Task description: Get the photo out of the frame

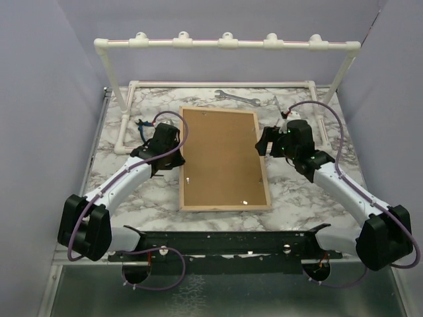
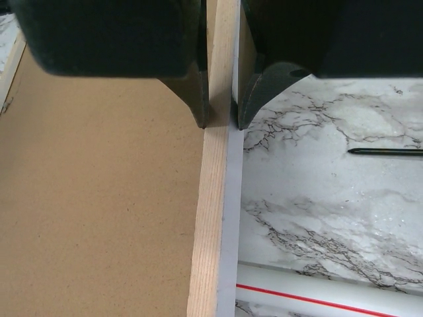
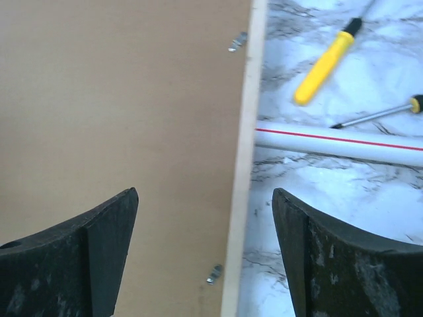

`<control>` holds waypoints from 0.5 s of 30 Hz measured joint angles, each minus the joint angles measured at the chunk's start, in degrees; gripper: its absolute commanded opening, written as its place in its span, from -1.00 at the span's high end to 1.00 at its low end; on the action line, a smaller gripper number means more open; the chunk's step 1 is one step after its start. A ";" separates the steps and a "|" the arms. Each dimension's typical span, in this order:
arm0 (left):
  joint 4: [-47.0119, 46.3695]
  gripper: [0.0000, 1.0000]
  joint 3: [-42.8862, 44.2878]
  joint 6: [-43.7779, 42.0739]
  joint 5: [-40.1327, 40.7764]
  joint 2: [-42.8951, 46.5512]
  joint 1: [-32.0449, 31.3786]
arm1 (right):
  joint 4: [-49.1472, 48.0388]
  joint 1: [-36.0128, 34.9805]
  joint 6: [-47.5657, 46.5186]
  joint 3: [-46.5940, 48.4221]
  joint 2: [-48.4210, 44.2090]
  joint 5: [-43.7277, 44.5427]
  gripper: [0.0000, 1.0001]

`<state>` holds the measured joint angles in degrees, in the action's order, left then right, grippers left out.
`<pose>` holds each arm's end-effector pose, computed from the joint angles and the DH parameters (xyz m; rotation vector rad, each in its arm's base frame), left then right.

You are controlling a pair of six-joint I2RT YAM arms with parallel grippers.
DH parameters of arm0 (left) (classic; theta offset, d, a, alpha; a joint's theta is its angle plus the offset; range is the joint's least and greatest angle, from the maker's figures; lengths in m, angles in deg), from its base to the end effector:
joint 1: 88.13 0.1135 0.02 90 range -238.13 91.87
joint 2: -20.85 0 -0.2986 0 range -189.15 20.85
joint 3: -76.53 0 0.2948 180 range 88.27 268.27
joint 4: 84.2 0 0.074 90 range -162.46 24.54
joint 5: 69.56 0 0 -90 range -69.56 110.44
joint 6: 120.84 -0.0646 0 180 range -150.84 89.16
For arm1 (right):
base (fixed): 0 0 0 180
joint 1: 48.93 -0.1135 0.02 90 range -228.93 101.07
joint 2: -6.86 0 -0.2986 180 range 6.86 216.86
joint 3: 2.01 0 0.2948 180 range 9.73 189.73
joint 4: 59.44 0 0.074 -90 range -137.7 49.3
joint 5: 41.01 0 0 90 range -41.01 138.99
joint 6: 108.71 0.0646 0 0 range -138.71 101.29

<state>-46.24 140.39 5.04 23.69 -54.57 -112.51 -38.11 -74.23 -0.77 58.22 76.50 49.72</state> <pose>0.2962 -0.1302 0.2381 -0.2736 2.4592 -0.3972 0.2951 0.1386 0.2744 -0.1295 2.1341 0.4354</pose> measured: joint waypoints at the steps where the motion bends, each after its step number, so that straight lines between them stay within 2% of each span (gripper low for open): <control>1: 0.15 1.00 0.07 -0.04 -0.13 0.24 0.15 | 0.44 2.45 0.24 -0.22 -0.13 -0.90 -0.66; 3: 0.83 1.00 0.70 -0.24 -0.33 0.50 0.42 | 0.59 5.42 0.68 -0.92 -0.15 -2.58 -0.61; 6: 2.16 1.00 2.40 -0.63 -0.50 0.90 0.66 | 0.59 6.29 1.60 -2.49 0.28 -5.03 -0.51; 10: 4.13 1.00 5.16 -1.46 -0.50 2.67 0.81 | 0.17 6.38 3.21 -3.32 3.04 -8.09 -0.22; 15: 4.90 1.00 9.49 -1.46 -0.85 6.05 1.14 | -2.58 7.34 5.46 -4.31 6.82 -12.09 -0.15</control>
<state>-41.35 149.87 3.58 22.84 -48.51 -111.38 -40.69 -66.89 4.69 53.91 83.32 37.64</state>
